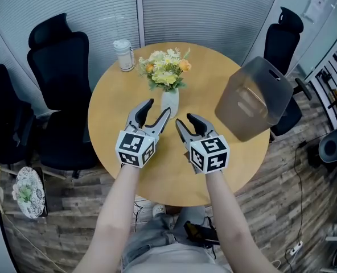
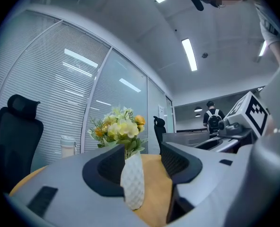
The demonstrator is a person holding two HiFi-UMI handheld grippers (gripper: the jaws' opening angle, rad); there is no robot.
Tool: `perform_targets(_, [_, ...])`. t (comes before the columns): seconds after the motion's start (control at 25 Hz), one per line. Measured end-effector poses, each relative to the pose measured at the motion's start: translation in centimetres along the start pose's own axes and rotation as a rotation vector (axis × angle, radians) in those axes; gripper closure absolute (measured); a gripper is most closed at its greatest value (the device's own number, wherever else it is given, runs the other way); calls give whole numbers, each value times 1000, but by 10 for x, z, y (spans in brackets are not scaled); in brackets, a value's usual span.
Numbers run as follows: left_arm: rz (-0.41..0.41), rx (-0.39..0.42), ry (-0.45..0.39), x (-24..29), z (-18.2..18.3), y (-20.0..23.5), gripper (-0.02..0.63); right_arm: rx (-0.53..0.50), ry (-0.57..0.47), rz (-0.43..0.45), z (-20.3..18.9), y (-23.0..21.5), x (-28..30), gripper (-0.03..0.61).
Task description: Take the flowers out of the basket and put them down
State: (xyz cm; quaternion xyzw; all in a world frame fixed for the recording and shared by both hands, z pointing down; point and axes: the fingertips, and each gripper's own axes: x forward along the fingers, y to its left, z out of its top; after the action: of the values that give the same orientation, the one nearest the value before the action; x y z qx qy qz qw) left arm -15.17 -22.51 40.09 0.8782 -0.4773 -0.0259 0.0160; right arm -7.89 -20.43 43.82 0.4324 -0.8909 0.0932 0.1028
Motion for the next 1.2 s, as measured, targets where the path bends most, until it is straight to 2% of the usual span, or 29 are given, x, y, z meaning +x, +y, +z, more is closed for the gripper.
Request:
perform_targets(0.36, [-37,46,0,-11,22,-16,450,-38,-44,10,28,16,-17,456])
perform_targets(0.8, [-40,86,-31,-26,44,-20,572,-112,-95,0,59,32,-27,523])
perform_targets(1.04, [-40,106,-44,-31,57,-18,607,-92,-151,14,71,43,-31,543])
perform_targets(1.2, [-57,135,-56,-34,69,-22,609,-106,-143,10,78,49,-33,554])
